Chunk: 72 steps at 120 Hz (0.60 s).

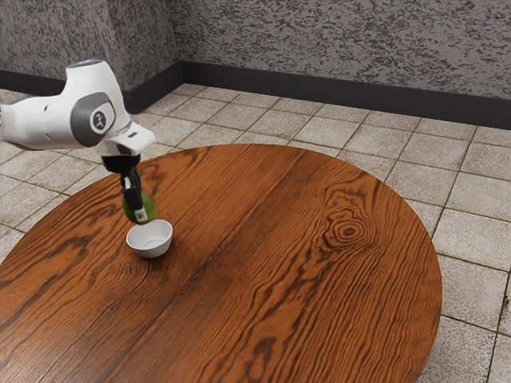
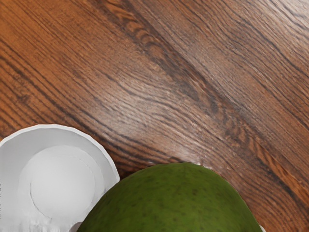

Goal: Place the pear in the bowl.

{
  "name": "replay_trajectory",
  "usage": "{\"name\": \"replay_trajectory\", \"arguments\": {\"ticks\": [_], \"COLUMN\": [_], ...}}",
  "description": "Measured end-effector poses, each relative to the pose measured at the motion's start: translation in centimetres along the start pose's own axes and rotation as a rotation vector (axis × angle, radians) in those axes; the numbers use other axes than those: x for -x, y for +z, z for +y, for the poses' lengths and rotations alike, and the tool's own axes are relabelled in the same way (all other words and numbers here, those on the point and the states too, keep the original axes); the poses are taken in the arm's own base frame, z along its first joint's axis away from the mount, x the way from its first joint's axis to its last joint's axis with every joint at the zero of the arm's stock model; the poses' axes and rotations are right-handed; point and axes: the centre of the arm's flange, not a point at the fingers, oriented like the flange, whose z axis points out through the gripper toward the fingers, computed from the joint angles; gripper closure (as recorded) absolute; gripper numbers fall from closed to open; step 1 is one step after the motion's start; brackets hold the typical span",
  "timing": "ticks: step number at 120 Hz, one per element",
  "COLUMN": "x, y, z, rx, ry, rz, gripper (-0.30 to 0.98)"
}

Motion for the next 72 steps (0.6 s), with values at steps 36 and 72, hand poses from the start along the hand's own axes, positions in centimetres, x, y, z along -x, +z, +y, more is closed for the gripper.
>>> {"name": "replay_trajectory", "arguments": {"ticks": [36, 72], "x": [-0.4, -1.0], "y": [7.2, 9.2], "z": [-6.2, -9.5], "rx": [0.035, 0.012], "ry": [-0.036, -0.048], "rz": [-0.137, -0.175], "gripper": [0.41, 0.37]}}
